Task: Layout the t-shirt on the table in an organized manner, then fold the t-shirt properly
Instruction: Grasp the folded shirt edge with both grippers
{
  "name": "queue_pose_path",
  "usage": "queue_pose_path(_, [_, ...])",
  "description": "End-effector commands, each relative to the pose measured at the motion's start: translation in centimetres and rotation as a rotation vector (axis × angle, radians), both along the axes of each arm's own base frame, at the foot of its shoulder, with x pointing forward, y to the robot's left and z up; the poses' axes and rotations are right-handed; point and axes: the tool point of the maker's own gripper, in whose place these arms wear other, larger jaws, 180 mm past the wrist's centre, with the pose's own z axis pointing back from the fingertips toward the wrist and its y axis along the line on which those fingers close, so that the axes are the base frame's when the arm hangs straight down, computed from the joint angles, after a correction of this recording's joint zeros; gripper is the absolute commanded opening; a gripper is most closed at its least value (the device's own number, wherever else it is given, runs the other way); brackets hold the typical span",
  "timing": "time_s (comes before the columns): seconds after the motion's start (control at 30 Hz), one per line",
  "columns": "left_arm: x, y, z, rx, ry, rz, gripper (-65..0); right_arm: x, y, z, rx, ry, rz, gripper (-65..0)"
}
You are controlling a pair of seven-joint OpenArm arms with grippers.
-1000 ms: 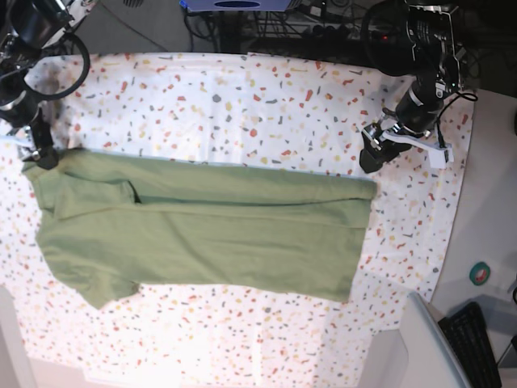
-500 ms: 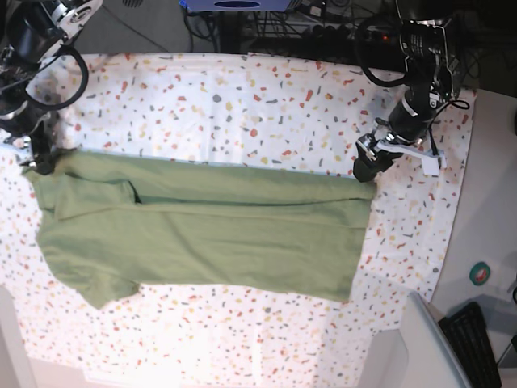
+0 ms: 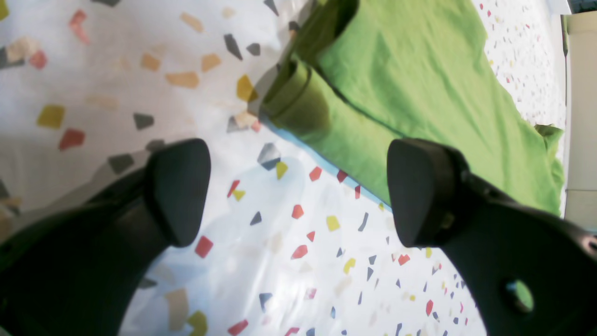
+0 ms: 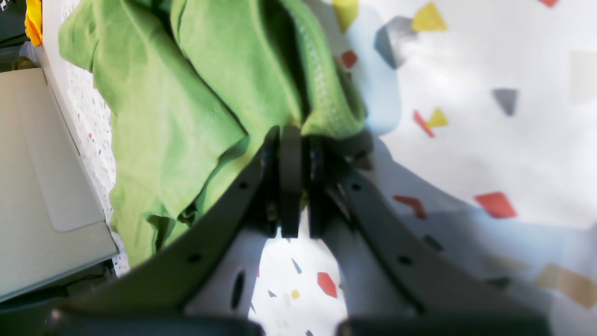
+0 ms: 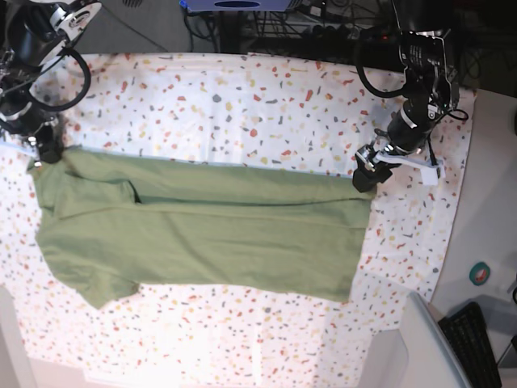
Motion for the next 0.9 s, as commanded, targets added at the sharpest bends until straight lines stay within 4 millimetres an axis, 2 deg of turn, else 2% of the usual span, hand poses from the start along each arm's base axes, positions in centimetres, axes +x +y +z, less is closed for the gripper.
queue_pose_path(0.0, [0.5,0.3,0.2,0.003,-0.007,0.002,-8.2,0.7,-0.8,0.8,-0.018,-0.021,-0.001,-65.0])
queue_pose_path(0.23, [1.5,0.2,-1.2,-0.038,0.027,0.023,-8.2,0.8,-0.8,0.8,-0.017,-0.021,-0.001,-65.0])
queue_pose_path(0.4, [1.8,0.1,-1.3,-0.047,0.03,0.027,-8.4,0.8,-0.9,0.9,-0.019,-0.02,-0.002,-65.0])
queue_pose_path(0.47, [1.8,0.1,-1.3,-0.047,0.03,0.027,-12.8,0.8,-0.9,0.9,-0.019,-0.02,-0.002,-65.0])
queue_pose_path(0.57, [1.8,0.1,-1.3,-0.047,0.03,0.027,-26.0,0.8,-0.9,0.9,-0.019,-0.02,-0.002,-65.0])
queue_pose_path(0.63, [1.9,0.1,-1.3,-0.045,0.029,0.025,-31.8,0.8,-0.9,0.9,-0.019,-0.02,-0.002,-65.0])
queue_pose_path(0.8, [2.4,0.1,-1.0,-0.044,0.019,0.025,-33.2,0.8,-0.8,0.8,-0.017,-0.019,-0.001,-65.0])
queue_pose_path(0.87, [2.5,0.1,-1.0,-0.044,0.017,0.025,-31.1,0.8,-0.8,0.8,-0.016,-0.018,0.0,-65.0])
